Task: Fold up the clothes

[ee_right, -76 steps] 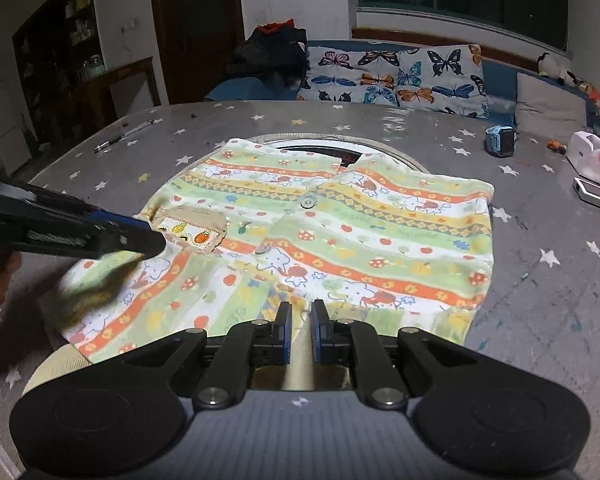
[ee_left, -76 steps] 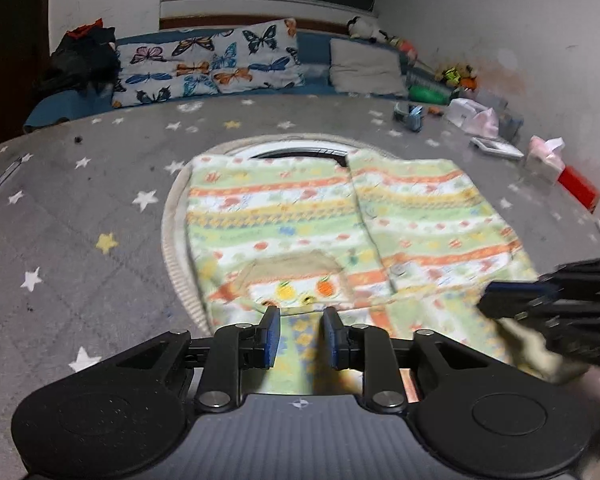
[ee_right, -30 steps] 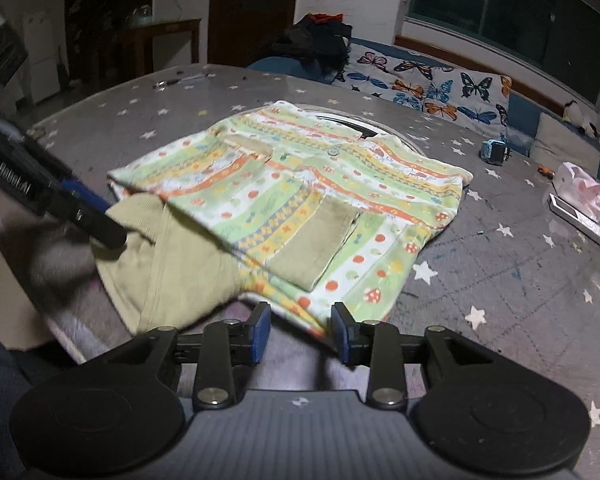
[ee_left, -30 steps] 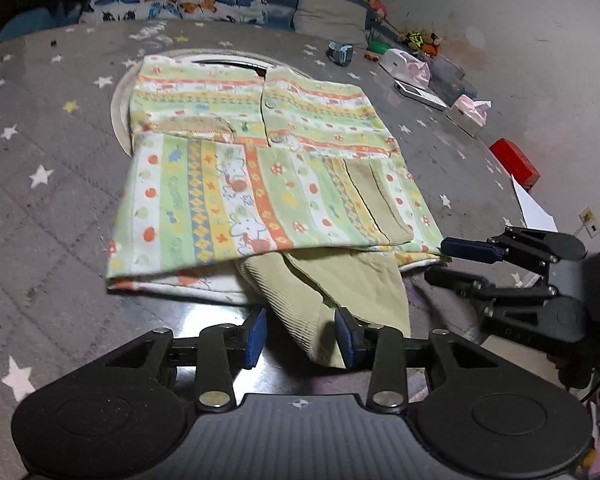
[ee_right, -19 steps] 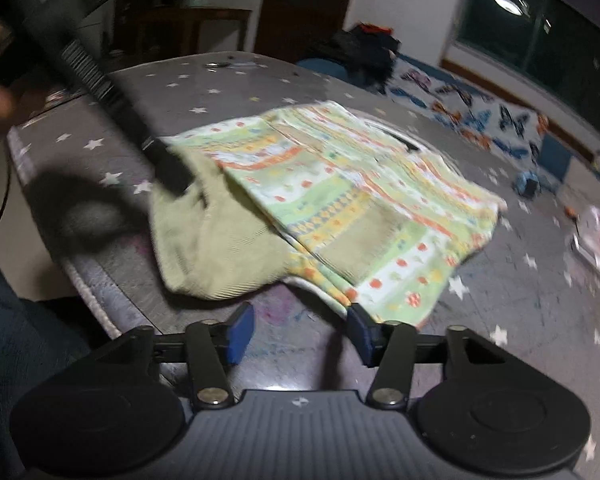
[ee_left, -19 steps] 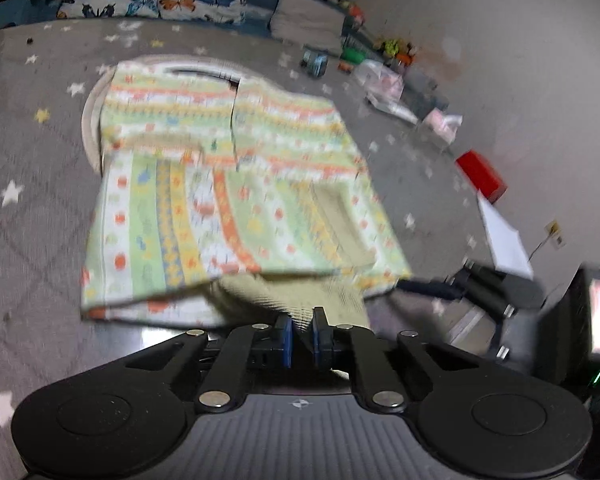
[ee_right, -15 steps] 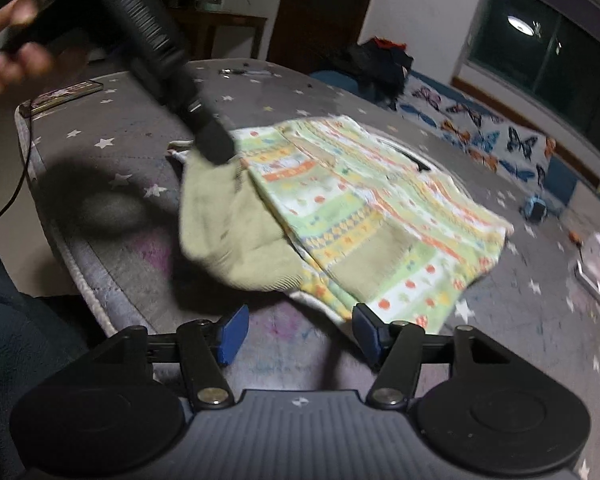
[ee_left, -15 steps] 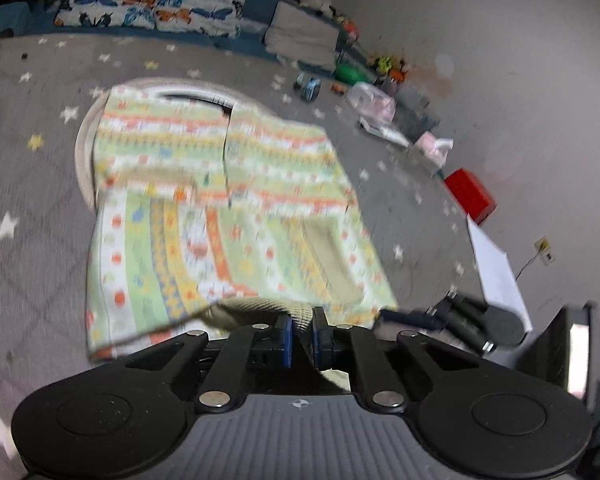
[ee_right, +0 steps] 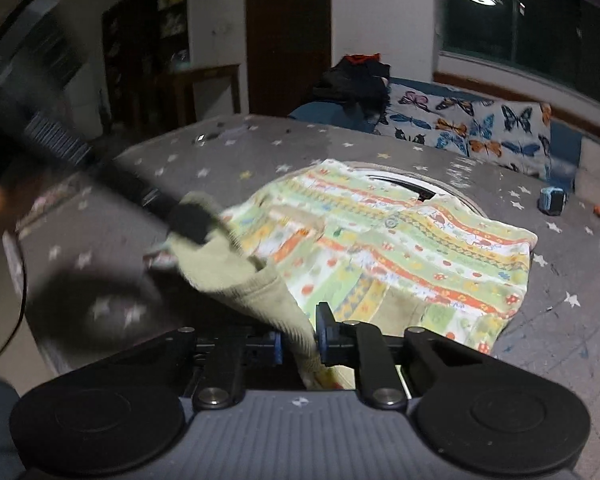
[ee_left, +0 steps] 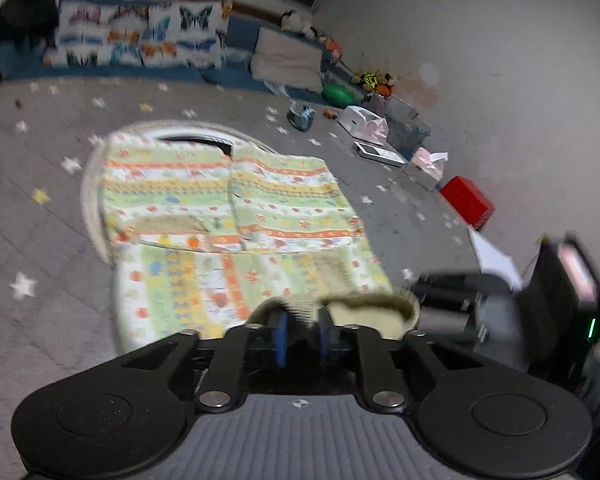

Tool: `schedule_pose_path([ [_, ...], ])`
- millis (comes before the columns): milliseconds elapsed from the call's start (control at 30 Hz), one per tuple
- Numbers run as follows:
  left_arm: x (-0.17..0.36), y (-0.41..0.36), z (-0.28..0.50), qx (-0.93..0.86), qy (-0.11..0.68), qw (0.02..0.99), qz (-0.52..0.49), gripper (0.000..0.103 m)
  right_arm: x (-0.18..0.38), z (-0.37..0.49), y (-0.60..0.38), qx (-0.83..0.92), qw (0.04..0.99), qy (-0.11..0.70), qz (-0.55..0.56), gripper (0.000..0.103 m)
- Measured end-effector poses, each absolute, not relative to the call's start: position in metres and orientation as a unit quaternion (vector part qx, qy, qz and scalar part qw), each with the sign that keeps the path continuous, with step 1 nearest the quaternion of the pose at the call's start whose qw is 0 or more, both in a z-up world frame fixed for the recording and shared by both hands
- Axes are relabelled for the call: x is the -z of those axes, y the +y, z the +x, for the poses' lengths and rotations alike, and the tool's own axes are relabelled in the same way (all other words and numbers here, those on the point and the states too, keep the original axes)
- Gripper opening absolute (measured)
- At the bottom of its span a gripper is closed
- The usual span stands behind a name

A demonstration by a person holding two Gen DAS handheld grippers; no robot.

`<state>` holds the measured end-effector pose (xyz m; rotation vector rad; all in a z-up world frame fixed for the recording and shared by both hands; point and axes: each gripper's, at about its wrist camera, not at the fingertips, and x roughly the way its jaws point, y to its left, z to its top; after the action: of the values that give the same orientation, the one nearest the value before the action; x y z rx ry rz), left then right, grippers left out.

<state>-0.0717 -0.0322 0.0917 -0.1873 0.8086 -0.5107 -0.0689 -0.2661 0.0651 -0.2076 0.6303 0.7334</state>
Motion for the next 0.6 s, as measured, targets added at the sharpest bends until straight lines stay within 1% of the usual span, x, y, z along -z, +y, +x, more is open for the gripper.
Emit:
schedule_pose_path([
  [67, -0.091, -0.031, -0.086, 0.228, 0.369, 0.9, -0.05, 0.048, -0.068, -0.062, -0.267, -0.35, 0.882, 0.304, -0.092, 0.014],
  [200, -0.079, -0.036, -0.102, 0.196, 0.347, 0.917, 0.032, 0.051, -0.072, -0.055, -0.267, -0.342, 0.885, 0.304, -0.084, 0.014],
  [400, -0.057, -0.058, -0.109, 0.152, 0.307, 0.924, 0.168, 0.051, -0.074, -0.049, -0.266, -0.331, 0.89, 0.307, -0.07, 0.013],
  [467, -0.049, -0.061, -0.11, 0.145, 0.296, 0.923, 0.199, 0.05, -0.074, -0.049, -0.266, -0.328, 0.891, 0.307, -0.068, 0.013],
  [533, -0.044, -0.062, -0.109, 0.139, 0.289, 0.921, 0.22, 0.043, -0.074, -0.051, -0.266, -0.325, 0.893, 0.304, -0.068, 0.012],
  [600, -0.042, -0.061, -0.11, 0.139, 0.282, 0.92, 0.233, 0.027, -0.074, -0.053, -0.267, -0.322, 0.895, 0.301, -0.063, 0.009],
])
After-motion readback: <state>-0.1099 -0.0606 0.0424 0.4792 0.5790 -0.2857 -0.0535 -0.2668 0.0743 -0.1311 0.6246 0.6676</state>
